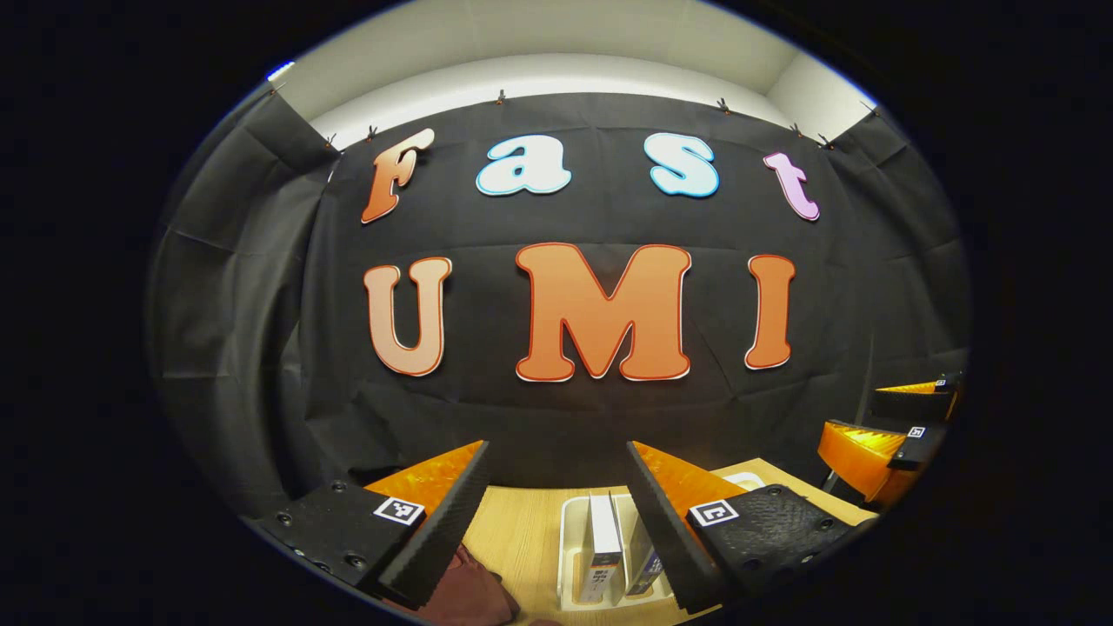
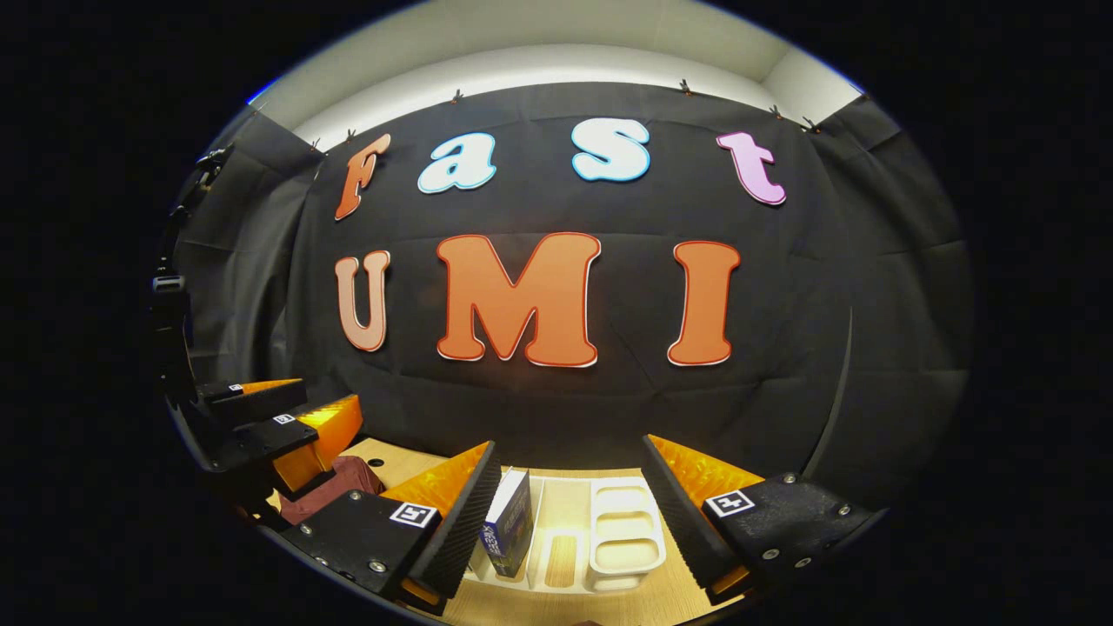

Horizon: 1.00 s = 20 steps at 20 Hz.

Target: Open the schoolbag, grab two books from the bookshelf and put them into the schoolbag.

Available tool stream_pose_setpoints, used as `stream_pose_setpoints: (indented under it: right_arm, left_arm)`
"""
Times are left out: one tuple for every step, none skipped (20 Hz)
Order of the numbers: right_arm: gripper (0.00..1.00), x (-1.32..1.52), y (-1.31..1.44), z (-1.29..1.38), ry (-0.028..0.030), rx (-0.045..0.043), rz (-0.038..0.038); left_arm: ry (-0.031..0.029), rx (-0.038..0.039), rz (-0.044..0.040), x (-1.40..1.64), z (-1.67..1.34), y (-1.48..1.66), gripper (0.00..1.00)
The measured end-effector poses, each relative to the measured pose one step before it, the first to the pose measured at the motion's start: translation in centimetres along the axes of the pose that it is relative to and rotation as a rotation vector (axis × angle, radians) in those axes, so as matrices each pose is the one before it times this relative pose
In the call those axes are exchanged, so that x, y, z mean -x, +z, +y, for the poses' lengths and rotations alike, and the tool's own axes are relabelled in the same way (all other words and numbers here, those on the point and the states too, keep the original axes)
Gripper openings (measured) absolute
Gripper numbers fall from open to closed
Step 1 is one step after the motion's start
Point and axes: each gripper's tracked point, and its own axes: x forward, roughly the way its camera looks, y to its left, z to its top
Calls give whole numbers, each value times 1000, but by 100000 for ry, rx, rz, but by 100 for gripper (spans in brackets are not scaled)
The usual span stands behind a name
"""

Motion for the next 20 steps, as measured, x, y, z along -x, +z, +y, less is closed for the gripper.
stream_pose_setpoints:
  right_arm:
    - [96,117,46,-148,-579,449,127]
    - [96,198,204,-164,-414,59,-588]
    - [96,326,139,-142,99,-388,-680]
    - [96,178,245,31,207,-260,-610]
    - [96,121,-100,-170,-48,258,-119]
    - [96,250,9,-230,32,457,-291]
    - [96,143,143,-167,-317,470,-470]
    - [96,56,5,-60,196,-216,-16]
    - [96,243,-81,-60,885,-383,-202]
    - [96,119,-60,-135,435,-26,8]
    - [96,-126,30,-25,863,-157,-369]
    - [96,126,-48,-171,758,-246,-297]
    - [96,187,-189,-71,1633,-808,-59]
    - [96,202,-244,-13,1899,-1024,-114]
    - [96,109,-275,-65,935,-669,282]
    - [96,20,-294,-309,273,-87,294]
    - [96,4,-363,-224,173,32,1094]
    - [96,79,-422,-346,9,-120,1231]
    - [96,159,-163,-282,5,-626,-42]
    - [96,-13,92,-325,-809,-528,-1347]
  left_arm:
    - [223,-552,-324,181,111,204,95]
    - [262,-198,-325,-2,134,254,94]
    - [34,-113,-145,24,-48,84,94]
    - [487,-131,-240,54,166,0,95]
    - [336,39,-35,35,45,17,94]
    - [369,163,-173,154,36,1,94]
    - [375,-179,-549,183,31,-50,94]
    - [773,-1150,403,145,-113,-347,94]
    - [1560,-1272,472,251,245,-225,95]
    - [596,-592,172,279,-87,-149,95]
    - [1018,-240,160,305,-61,-48,94]
    - [942,-49,258,217,82,-79,94]
    - [1590,-408,730,277,129,-171,94]
    - [1594,-616,1151,370,96,-484,94]
    - [1496,-612,567,505,269,-336,95]
    - [1042,-702,374,481,275,-175,95]
    - [948,-1076,381,416,128,-390,94]
    - [1080,-1577,458,107,337,-259,94]
    - [513,-1696,452,104,156,-441,94]
    - [668,-2294,249,-118,101,-468,95]
